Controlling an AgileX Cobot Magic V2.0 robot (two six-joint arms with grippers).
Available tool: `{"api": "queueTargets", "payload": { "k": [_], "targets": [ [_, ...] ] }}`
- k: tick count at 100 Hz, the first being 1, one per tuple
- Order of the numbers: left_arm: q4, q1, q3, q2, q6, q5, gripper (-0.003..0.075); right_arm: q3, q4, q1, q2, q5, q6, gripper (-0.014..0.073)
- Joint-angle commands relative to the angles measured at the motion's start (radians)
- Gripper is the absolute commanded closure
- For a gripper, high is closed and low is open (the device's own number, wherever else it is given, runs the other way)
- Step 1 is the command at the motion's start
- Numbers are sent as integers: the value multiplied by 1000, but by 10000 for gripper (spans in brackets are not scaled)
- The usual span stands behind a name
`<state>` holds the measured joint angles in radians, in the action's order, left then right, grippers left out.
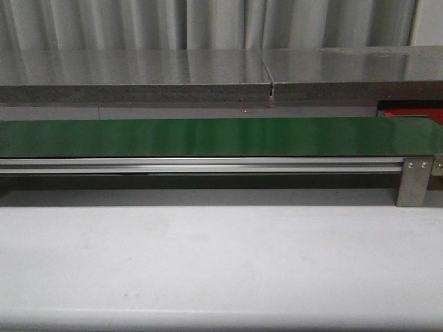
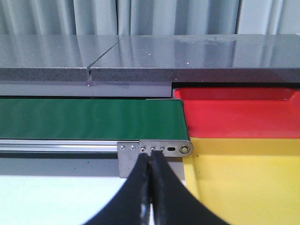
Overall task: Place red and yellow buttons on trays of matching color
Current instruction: 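Move the left gripper over a red push-button in the pile, then grasp the red push-button with the left gripper and set it on the belt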
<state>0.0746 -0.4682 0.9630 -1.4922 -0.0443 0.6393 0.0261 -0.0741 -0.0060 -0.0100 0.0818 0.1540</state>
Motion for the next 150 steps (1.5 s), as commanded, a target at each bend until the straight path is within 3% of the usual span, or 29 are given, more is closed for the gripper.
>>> {"api": "queueTargets", "payload": {
  "k": [1,44,123,135,150],
  "targets": [
    [-1,-4,68,-20,-2,-52,92,-18,-15,1,7,-82,0,710],
    [15,-21,244,-226,-2,-6,92,-18,-15,1,7,-82,0,710],
    [32,-69,254,-304,-2,-63,95,-18,-15,1,7,-82,0,710],
    [32,-69,254,-304,-2,-68,164,-18,-15,1,7,-82,0,710],
    [32,-69,254,-304,-2,-68,350,-18,-15,1,7,-82,0,710]
  ]
}}
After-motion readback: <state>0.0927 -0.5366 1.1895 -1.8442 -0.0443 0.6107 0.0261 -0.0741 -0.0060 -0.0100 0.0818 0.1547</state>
